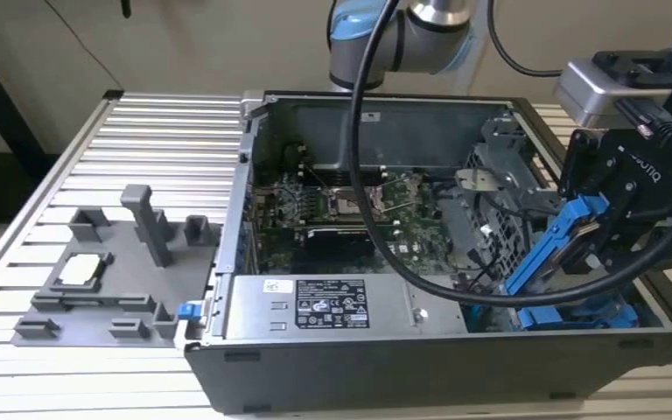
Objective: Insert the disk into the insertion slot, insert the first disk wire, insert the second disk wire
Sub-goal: 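Insert the disk into the insertion slot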
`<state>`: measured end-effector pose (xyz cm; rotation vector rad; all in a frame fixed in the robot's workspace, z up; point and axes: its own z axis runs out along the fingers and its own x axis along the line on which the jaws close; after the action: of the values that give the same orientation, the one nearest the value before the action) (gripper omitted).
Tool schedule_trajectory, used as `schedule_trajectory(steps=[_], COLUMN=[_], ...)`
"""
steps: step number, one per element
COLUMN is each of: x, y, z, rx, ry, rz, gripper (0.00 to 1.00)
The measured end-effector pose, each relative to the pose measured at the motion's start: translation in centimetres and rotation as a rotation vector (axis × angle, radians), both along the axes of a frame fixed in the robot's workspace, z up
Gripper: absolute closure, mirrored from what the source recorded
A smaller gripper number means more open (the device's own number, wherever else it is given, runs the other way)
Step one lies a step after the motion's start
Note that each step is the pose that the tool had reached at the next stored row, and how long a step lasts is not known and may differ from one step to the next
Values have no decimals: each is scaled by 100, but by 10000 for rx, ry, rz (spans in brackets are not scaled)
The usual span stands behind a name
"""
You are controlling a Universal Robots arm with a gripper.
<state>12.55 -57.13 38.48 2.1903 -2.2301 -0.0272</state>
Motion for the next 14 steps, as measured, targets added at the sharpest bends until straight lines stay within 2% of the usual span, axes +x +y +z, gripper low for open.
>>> schedule_trajectory(steps=[6,8,11,12,14], x=[5,6,7,7,7], y=[0,0,0,-1,1], z=[1,0,2,12,73], rx=[-1,0,0,-1,0], ry=[-1,0,0,0,0], rz=[0,0,0,0,-1], gripper=[66,53,53,53,53])
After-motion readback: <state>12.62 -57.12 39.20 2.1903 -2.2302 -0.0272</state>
